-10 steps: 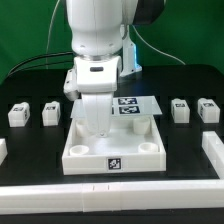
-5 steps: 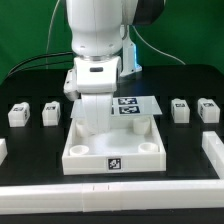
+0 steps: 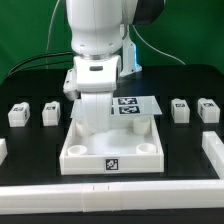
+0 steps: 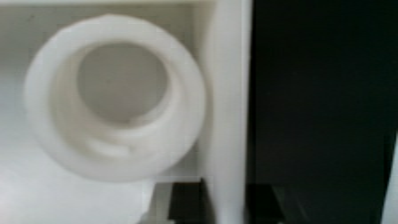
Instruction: Assemble one leg
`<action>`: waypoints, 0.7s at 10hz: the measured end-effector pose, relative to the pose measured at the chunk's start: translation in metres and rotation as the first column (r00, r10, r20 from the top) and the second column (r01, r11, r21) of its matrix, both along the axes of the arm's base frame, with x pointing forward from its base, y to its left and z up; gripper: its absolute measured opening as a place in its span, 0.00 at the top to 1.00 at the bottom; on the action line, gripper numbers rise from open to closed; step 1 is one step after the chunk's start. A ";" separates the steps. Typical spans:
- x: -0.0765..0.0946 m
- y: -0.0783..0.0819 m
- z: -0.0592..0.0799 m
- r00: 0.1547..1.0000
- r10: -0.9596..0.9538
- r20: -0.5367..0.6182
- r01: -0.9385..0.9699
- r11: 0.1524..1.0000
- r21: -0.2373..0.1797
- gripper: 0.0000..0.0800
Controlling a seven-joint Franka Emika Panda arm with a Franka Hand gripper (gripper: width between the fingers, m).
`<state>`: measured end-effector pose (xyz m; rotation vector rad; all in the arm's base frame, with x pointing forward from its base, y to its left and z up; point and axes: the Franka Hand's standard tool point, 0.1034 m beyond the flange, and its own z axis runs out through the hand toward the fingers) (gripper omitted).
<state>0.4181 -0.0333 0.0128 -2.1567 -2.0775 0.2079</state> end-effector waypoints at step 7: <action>0.013 0.020 0.000 1.000 0.000 0.013 0.000 1.000 0.001 0.90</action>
Offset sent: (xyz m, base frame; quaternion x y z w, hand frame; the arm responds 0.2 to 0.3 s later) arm 0.0000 0.0000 0.0000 0.0000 0.0000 0.0000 1.0000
